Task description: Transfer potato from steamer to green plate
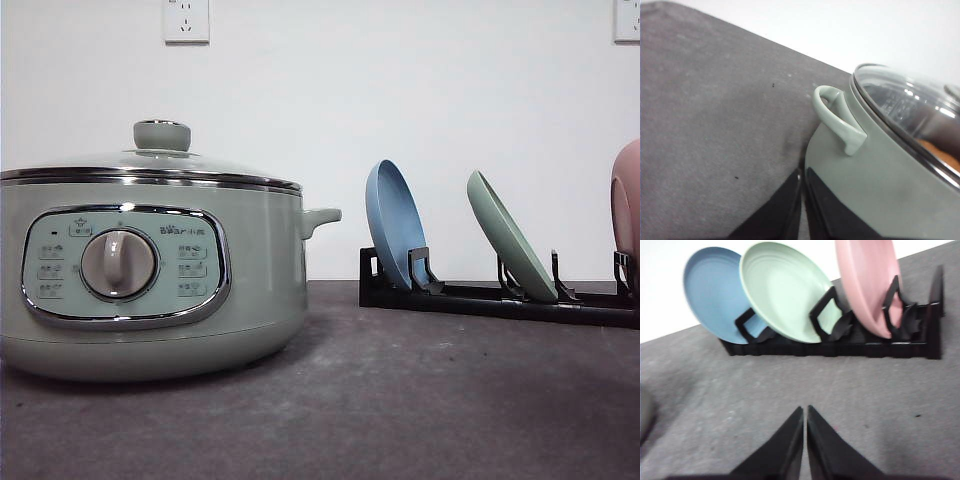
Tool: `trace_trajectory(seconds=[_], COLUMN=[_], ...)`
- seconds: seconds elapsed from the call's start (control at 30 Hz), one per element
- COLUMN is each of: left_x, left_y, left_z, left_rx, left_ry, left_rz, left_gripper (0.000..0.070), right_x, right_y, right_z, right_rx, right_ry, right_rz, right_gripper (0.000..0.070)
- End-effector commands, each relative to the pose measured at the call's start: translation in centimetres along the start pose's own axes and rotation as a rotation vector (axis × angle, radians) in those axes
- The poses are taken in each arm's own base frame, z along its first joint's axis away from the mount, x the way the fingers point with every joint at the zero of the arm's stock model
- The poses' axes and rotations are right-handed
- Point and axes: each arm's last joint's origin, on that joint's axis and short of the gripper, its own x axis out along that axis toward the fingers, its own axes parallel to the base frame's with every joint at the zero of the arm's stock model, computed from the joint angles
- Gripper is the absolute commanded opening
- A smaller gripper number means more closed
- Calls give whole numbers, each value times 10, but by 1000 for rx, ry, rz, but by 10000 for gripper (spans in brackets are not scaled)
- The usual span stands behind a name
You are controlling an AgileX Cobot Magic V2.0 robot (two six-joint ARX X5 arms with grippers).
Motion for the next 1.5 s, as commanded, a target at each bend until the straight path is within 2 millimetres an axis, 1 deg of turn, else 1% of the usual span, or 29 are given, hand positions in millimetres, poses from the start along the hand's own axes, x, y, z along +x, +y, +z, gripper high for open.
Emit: trace_trajectory(seconds=[0.0, 0.13, 0.37, 0.57, 0.83, 1.03, 1.2, 1.33, 1.47], left_x=[-2, -6, -17, -27, -34, -30, -20, -11, -5], left_y=[-2, -7, -19, -33, -55, -71, -81, -87, -92], left_z=[4, 15, 41, 72, 116, 147, 167, 176, 180], left_rx=[-72, -71, -80, -56, 58, 123, 186, 222, 251], left_ry=[-9, -41, -104, -139, -65, 42, 165, 266, 361], left_rz=[-4, -19, -50, -84, -129, -195, -262, -313, -378], left_gripper=[9, 9, 9, 9, 9, 9, 9, 9, 9], right_x=[-1, -4, -17, -29, -36, -31, -19, -8, 2], right_y=[1, 5, 20, 34, 54, 67, 76, 81, 84], right_z=[2, 11, 42, 73, 119, 149, 171, 185, 195], right_rx=[45, 58, 27, -26, -105, -182, -236, -259, -272], right_ry=[-5, -34, -135, -195, -219, -112, 66, 204, 322], right_rz=[8, 20, 51, 72, 82, 108, 144, 173, 215], right_gripper=[0, 0, 0, 0, 0, 0, 0, 0, 0])
